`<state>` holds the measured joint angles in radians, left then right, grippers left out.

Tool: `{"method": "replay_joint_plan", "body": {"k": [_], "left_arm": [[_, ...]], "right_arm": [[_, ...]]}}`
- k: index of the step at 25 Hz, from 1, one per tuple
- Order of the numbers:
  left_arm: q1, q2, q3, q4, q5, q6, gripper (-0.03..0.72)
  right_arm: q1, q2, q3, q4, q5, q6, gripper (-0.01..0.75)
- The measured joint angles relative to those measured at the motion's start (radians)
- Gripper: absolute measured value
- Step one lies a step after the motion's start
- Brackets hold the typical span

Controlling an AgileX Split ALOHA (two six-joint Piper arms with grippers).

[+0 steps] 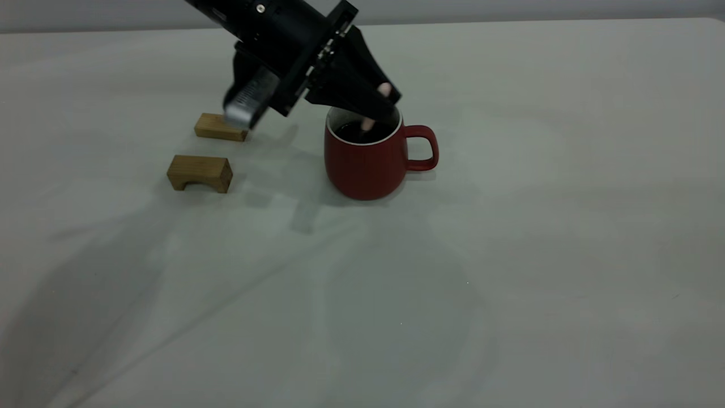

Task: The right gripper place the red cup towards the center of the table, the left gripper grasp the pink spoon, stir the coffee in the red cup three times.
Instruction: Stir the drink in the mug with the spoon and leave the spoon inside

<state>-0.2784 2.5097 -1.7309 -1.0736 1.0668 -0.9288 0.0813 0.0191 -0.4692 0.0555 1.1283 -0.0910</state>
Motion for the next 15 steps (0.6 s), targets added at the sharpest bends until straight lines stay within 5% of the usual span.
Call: {"method": "replay_joint_plan", "body": {"k": [8, 15], "left_arm": [[-0.001, 0.008, -0.031, -0.075, -0.088, 0.17, 0.164], [-0.012, 0.031, -0.032, -0.069, 0.019, 0.096, 0.164]], "right_arm": [[0.0, 0.0, 0.0, 0.0, 0.0, 0.0, 0.591], [0.0, 0.0, 0.0, 0.0, 0.0, 0.0, 0.591]]}}
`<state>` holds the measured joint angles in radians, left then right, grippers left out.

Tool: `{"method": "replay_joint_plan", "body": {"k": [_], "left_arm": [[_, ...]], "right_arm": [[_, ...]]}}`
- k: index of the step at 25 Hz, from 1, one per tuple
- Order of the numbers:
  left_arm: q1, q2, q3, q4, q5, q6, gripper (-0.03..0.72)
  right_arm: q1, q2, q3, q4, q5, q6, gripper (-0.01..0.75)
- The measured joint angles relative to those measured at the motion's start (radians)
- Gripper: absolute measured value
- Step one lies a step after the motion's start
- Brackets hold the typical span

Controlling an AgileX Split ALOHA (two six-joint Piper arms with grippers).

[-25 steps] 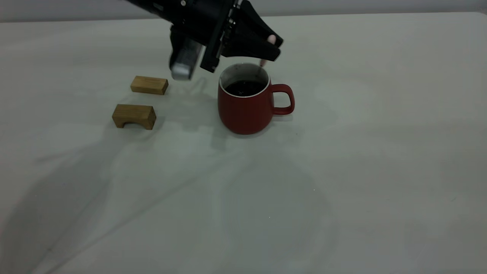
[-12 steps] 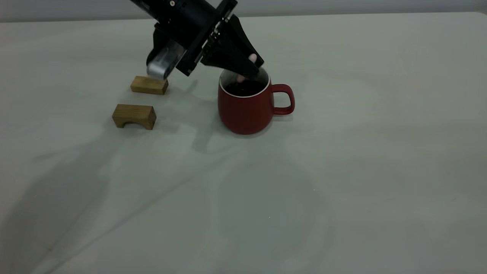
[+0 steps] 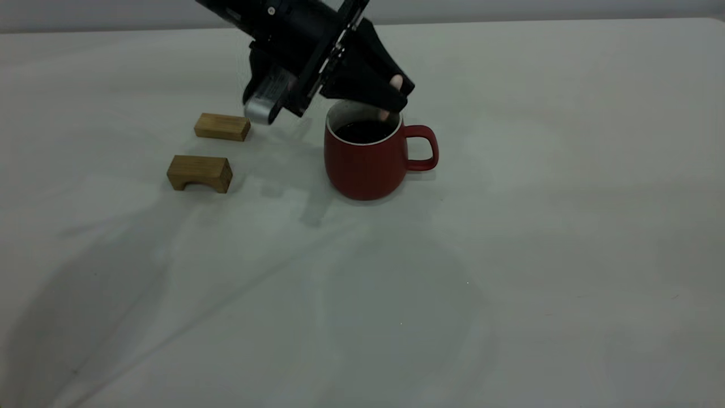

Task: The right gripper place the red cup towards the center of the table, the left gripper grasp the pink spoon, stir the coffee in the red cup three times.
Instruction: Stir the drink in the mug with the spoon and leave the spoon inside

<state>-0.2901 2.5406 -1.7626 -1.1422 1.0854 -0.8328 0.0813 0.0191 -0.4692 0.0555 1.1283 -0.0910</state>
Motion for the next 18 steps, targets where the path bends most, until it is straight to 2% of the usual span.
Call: {"method": "replay_joint_plan", "body": {"k": [3, 6, 9, 14, 16, 18], "left_arm": [[0.0, -0.002, 0.0, 0.058, 0.021, -0.074, 0.164], [0.0, -0.011, -0.001, 0.113, -0.029, -0.084, 0.164], [0.0, -0.016, -0.006, 0.119, -0.073, -0.084, 0.164], [0.0, -0.016, -0.008, 0.108, -0.079, -0.089, 0.168], [0.0, -0.016, -0.008, 0.108, -0.078, -0.092, 0.199], [0.0, -0.016, -0.008, 0.109, -0.078, -0.092, 0.268]], "right_arm": [[0.0, 0.0, 0.0, 0.0, 0.0, 0.0, 0.591], [0.0, 0.0, 0.0, 0.0, 0.0, 0.0, 0.591], [0.0, 0.0, 0.0, 0.0, 0.0, 0.0, 0.591], [0.0, 0.0, 0.0, 0.0, 0.0, 0.0, 0.591], [0.0, 0.0, 0.0, 0.0, 0.0, 0.0, 0.591], [0.0, 0.0, 0.0, 0.0, 0.0, 0.0, 0.591]]}}
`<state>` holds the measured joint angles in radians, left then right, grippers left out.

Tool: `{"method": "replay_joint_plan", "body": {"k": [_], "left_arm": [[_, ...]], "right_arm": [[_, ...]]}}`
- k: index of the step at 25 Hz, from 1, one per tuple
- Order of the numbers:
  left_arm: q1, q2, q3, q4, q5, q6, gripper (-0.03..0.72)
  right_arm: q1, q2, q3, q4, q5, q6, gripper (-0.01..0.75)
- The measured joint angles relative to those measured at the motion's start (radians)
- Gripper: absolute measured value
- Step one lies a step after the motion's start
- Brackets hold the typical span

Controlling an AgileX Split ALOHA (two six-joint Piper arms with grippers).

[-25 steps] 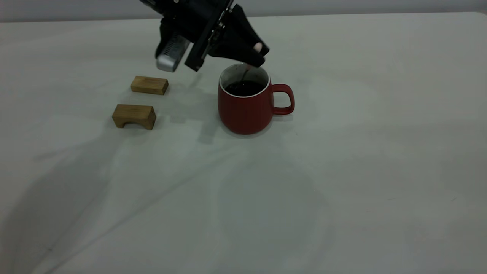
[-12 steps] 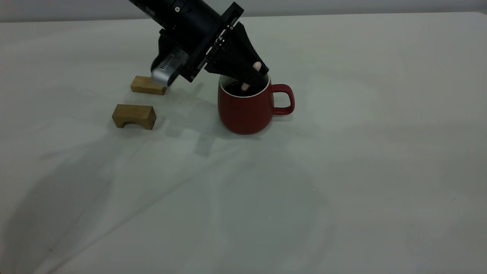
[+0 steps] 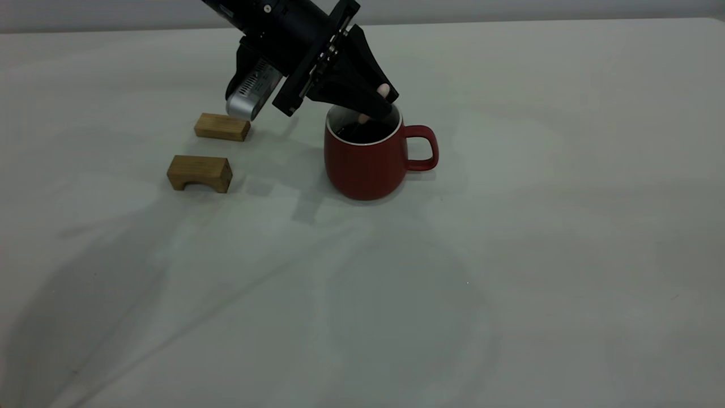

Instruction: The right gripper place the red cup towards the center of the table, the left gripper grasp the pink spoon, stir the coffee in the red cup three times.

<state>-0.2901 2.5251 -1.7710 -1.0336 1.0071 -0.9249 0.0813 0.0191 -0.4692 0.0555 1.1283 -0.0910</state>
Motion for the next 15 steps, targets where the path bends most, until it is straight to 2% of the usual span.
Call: {"method": "replay_joint_plan", "body": {"k": [4, 7, 11, 15], "left_arm": [[0.0, -0.008, -0.013, 0.033, 0.0, 0.004, 0.399], [0.0, -0.027, -0.075, 0.139, 0.034, 0.007, 0.426], [0.0, -0.073, -0.212, 0.403, 0.161, 0.026, 0.431], [0.0, -0.154, -0.329, 0.703, 0.161, 0.123, 0.432]], "right_arm": [[0.0, 0.0, 0.0, 0.0, 0.0, 0.0, 0.591], [0.0, 0.0, 0.0, 0.0, 0.0, 0.0, 0.591], [0.0, 0.0, 0.0, 0.0, 0.0, 0.0, 0.591], [0.0, 0.0, 0.0, 0.0, 0.0, 0.0, 0.591]]}}
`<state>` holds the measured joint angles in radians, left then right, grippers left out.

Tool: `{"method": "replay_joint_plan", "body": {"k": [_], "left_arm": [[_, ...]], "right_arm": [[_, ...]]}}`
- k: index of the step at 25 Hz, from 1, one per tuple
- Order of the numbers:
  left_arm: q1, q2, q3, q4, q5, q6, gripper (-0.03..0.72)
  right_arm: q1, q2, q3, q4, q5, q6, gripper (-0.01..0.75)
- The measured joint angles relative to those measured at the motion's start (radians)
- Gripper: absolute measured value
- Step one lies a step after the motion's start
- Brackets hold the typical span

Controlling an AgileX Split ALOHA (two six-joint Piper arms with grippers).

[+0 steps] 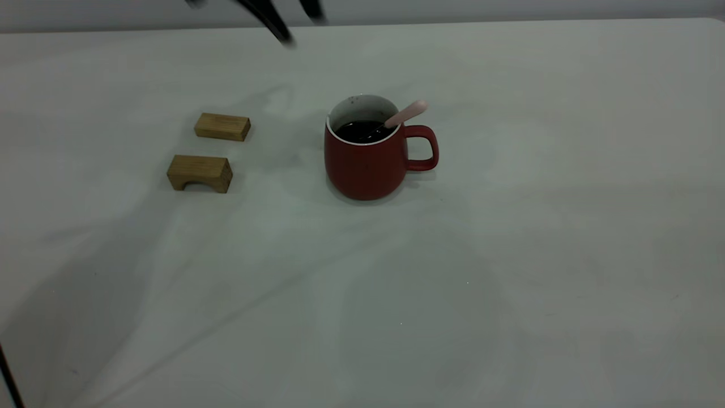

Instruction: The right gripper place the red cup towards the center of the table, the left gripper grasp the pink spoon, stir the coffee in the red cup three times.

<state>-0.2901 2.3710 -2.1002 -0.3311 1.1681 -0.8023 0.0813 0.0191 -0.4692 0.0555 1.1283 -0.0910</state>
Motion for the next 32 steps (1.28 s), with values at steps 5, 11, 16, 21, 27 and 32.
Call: {"method": "replay_joint_plan", "body": {"k": [5, 11, 16, 21, 27, 32], "left_arm": [[0.0, -0.159, -0.023, 0.225, 0.0, 0.426, 0.432], [0.0, -0.347, 0.076, 0.241, 0.0, 0.719, 0.432], [0.0, -0.613, 0.442, 0.247, 0.0, 0.788, 0.432], [0.0, -0.873, 0.836, 0.273, 0.0, 0.838, 0.432], [0.011, -1.3, 1.213, 0.314, 0.0, 0.843, 0.432], [0.154, -1.629, 1.388, 0.299, 0.0, 0.842, 0.432]], "right_arm": [[0.0, 0.0, 0.0, 0.0, 0.0, 0.0, 0.591], [0.0, 0.0, 0.0, 0.0, 0.0, 0.0, 0.591], [0.0, 0.0, 0.0, 0.0, 0.0, 0.0, 0.591], [0.0, 0.0, 0.0, 0.0, 0.0, 0.0, 0.591], [0.0, 0.0, 0.0, 0.0, 0.0, 0.0, 0.591], [0.0, 0.0, 0.0, 0.0, 0.0, 0.0, 0.591]]}}
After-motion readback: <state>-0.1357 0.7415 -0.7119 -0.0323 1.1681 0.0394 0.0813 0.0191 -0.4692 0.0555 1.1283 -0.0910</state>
